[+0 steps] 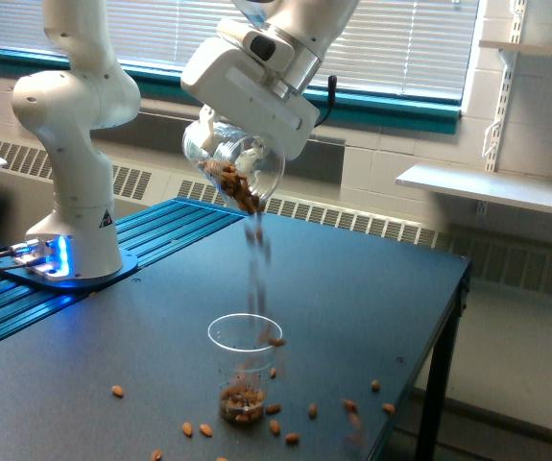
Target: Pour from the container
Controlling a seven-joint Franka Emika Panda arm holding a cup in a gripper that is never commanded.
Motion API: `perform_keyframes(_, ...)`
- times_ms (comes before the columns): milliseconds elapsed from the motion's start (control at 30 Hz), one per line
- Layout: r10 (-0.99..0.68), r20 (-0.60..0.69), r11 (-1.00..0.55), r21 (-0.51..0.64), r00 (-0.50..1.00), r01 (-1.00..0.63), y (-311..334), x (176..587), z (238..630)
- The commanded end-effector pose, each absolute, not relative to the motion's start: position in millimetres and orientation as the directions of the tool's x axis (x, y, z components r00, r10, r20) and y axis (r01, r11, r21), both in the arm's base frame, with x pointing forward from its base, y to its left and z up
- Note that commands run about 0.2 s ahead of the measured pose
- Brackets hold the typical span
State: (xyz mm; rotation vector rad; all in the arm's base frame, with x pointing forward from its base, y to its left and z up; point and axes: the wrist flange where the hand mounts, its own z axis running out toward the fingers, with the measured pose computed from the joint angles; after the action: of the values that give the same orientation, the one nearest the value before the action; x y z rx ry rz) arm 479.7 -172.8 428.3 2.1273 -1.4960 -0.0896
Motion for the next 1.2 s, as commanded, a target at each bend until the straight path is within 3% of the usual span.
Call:
perform_keyframes(33, -0.894, 0.242, -0.233, 0.471, 0.378, -0.851, -175, 477, 424)
perform_keyframes(1200, -0.892, 0.192, -0.254, 0.537, 0.410, -0.804, -172, 457, 408)
